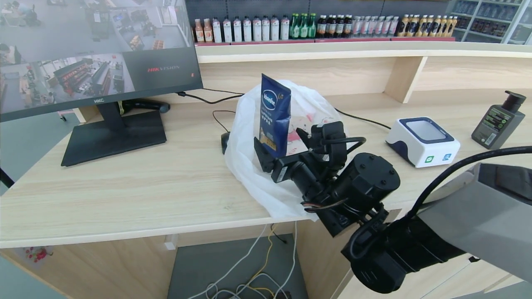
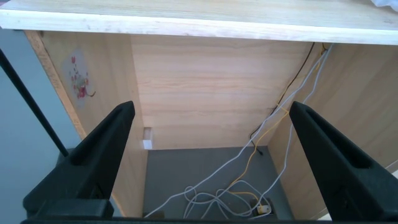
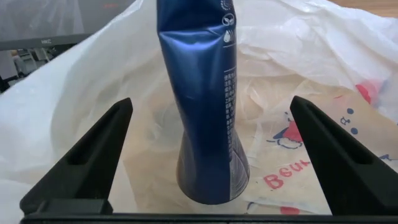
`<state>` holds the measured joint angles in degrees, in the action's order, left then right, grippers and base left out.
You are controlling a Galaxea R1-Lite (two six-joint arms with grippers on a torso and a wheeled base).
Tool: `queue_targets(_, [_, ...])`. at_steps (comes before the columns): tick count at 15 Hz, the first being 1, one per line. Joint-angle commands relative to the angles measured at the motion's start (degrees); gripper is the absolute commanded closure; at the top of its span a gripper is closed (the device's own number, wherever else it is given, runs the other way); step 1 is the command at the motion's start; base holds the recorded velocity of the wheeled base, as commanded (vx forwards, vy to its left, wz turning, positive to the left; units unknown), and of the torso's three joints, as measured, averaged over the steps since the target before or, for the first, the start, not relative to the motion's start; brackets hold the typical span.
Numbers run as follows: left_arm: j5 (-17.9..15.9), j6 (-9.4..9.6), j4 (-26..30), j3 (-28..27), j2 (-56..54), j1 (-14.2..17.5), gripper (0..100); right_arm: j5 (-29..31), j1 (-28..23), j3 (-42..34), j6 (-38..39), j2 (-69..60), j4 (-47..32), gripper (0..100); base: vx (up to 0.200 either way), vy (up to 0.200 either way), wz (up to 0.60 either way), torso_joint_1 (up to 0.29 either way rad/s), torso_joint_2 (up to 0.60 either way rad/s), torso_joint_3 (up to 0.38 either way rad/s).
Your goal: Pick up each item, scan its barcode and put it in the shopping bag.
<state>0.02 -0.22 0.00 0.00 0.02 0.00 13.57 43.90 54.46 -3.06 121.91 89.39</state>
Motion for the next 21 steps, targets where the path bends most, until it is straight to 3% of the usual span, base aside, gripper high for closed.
queue_targets(1, [0.1, -0.04, 0.0, 0.0, 0.0, 0.0, 0, 0.0, 1.1, -3.0, 0.0, -4.4, 0.2, 0, 0.0, 0.0, 0.0, 0.0, 0.0, 0.0])
queue_targets(3, [0.0, -0.04, 0.0, 0.0, 0.0, 0.0, 0, 0.0, 1.5, -5.3, -0.1, -6.7, 0.3, 0, 0.0, 0.0, 0.0, 0.0, 0.0, 0.0])
queue_targets(14, [0.1, -0.04, 0.0, 0.0, 0.0, 0.0, 0, -0.4, 2.2, -33.9, 0.1, -28.0, 0.6, 0, 0.0, 0.0, 0.0, 0.0, 0.0, 0.0])
queue_targets(21, [0.1, -0.04, 0.0, 0.0, 0.0, 0.0, 0, -0.4, 2.3, -39.3, 0.0, -37.3, 0.6, 0, 0.0, 0.0, 0.0, 0.0, 0.0, 0.0])
